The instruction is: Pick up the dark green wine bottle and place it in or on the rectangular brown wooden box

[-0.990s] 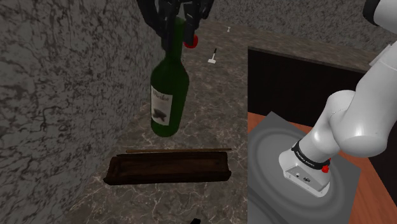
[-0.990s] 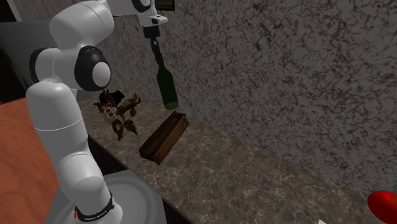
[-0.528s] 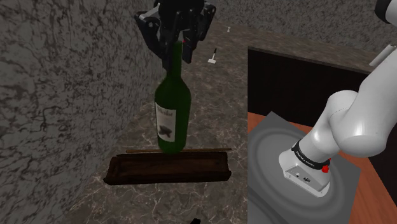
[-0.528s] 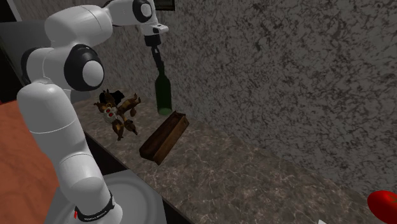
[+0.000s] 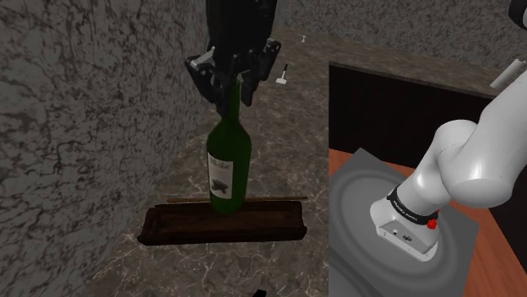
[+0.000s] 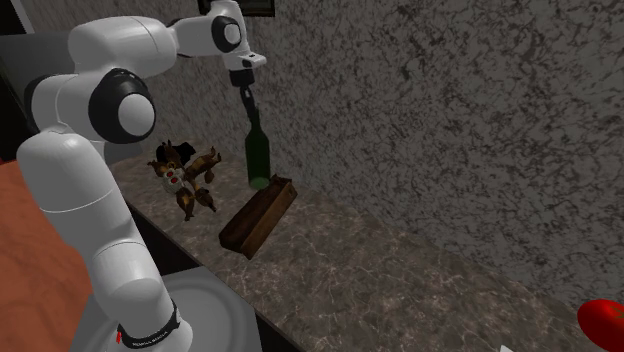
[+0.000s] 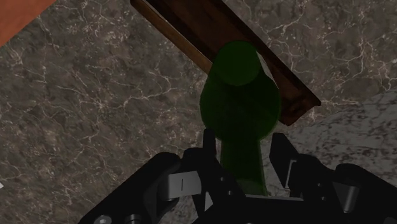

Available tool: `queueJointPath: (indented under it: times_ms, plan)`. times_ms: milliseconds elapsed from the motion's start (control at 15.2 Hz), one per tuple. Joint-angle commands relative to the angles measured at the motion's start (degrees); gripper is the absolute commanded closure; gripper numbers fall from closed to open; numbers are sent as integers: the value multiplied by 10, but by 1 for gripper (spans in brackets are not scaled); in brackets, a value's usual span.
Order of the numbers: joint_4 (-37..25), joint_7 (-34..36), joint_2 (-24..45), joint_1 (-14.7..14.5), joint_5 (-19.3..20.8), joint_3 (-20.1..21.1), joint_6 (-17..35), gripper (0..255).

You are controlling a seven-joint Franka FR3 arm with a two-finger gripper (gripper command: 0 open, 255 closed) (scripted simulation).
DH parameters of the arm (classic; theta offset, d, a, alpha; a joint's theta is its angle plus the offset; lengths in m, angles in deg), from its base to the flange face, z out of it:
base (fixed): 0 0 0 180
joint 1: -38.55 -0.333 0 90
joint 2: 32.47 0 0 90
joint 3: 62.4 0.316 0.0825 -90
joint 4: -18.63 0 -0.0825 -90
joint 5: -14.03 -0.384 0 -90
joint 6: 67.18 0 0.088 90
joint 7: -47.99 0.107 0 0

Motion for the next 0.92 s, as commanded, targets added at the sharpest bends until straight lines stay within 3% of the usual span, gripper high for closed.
queueJointPath:
  times_ms: [0,858]
  plan:
    - [23,-1,-6,1,-3,-1,18,255]
    - [116,2,-18,3,-8,-4,102,255]
